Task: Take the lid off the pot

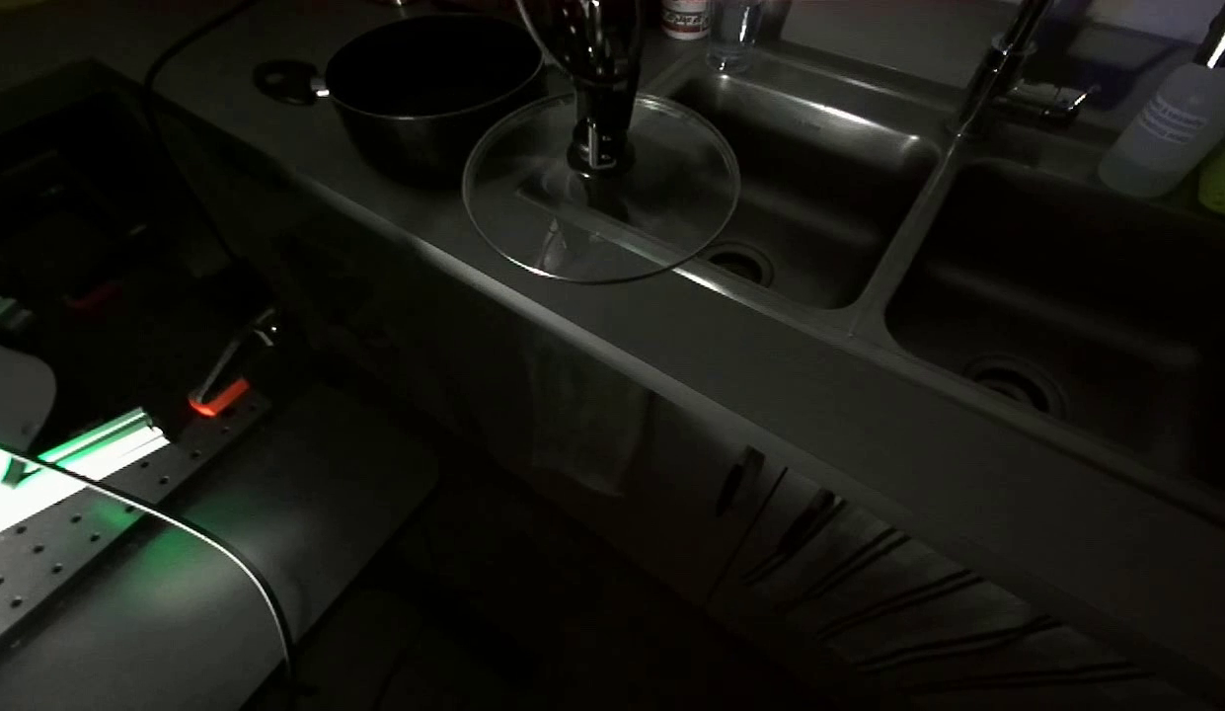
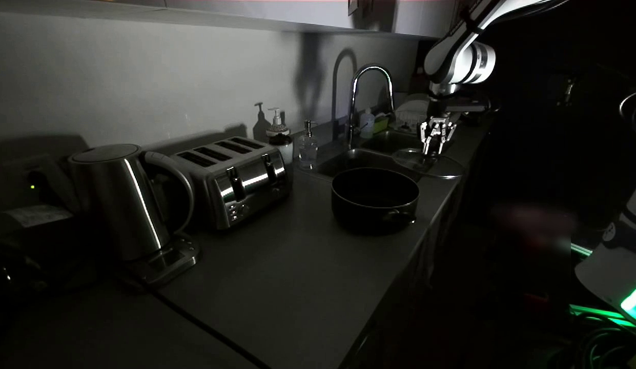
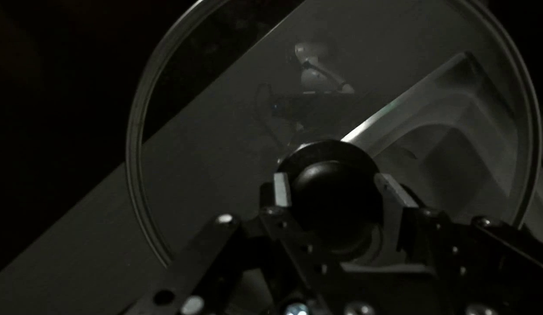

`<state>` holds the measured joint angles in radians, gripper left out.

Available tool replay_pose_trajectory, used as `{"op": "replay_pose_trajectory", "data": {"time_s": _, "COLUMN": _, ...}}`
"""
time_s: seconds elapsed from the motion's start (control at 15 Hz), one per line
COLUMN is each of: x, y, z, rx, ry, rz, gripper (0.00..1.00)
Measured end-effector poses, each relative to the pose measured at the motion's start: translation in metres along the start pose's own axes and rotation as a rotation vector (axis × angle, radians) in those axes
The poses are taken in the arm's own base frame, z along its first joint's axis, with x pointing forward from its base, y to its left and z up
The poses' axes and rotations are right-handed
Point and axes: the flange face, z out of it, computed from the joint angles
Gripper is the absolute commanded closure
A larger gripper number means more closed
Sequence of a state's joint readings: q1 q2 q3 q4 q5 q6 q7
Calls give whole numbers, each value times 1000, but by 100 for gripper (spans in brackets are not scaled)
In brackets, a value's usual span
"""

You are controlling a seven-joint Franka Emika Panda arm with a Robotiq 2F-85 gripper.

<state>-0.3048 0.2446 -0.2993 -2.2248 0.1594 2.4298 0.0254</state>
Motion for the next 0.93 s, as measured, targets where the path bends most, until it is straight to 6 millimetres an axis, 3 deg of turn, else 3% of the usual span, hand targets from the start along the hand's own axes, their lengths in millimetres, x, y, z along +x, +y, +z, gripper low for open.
{"op": "replay_pose_trajectory", "data": {"time_s": 0.53, "x": 10, "y": -35, "z": 45, "rx": -48, "ry": -35, "rz": 45, "gripper": 75}}
{"op": "replay_pose_trajectory", "data": {"time_s": 0.93, "x": 9, "y": -37, "z": 62, "rx": -65, "ry": -41, "rz": 59, "gripper": 75}}
